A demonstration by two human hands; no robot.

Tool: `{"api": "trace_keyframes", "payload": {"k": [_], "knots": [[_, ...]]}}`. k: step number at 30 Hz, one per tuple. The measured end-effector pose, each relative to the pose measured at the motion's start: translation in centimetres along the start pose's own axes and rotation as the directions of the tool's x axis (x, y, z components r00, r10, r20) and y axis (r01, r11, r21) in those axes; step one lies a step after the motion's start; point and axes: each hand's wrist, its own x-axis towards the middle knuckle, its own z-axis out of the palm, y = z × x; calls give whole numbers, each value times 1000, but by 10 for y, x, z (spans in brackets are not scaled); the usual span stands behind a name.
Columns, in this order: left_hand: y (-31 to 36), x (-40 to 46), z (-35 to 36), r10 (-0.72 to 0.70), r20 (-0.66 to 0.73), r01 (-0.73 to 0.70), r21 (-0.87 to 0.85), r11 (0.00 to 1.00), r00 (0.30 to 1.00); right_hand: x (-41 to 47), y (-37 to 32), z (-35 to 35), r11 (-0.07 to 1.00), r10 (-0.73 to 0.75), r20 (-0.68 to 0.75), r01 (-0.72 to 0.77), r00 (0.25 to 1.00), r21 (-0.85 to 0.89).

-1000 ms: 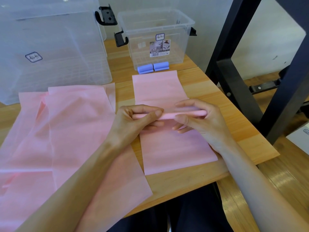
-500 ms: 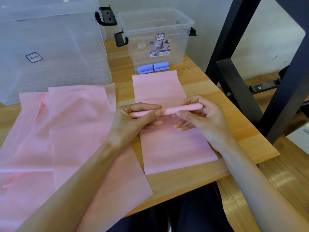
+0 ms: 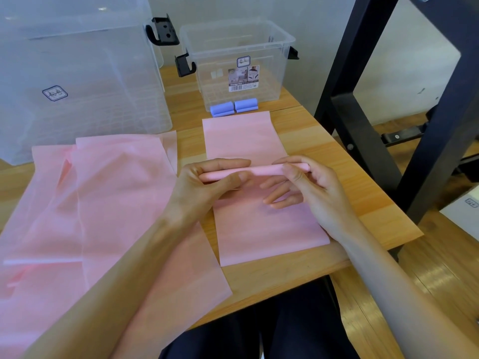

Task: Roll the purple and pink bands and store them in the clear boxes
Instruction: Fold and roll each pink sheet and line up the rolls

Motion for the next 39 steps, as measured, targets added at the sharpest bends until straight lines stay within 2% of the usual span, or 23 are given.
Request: {"api": "trace_keyframes", "payload": {"k": [5,11,15,21,24,30,39], "knots": [[10,-15,6,-71,37,71,-3,997,997,-12,-4,0,999,-28,-22,28,999,25],[9,-44,12,-105,-10,105,-8,994,994,-34,-4,4,997,4,-59,1,998,76],[3,-59,20,-112,-75,105,-91,990,991,-55,-13,11,996,-1,-44,5,999,90],[-4,-73,29,-111,-39,104,-145,984,993,-73,-15,13,997,1,-106,7,994,74],[-5,-80,31,-93,-71,81,-152,985,993,-82,-15,11,997,14,-121,-4,993,83],[-1,-91,35,-114,-76,98,-182,978,991,-89,-24,2,996,49,-63,-44,997,71],[0,-92,35,-83,0,83,-102,991,997,-86,-31,1,999,40,-2,-40,999,19]]}}
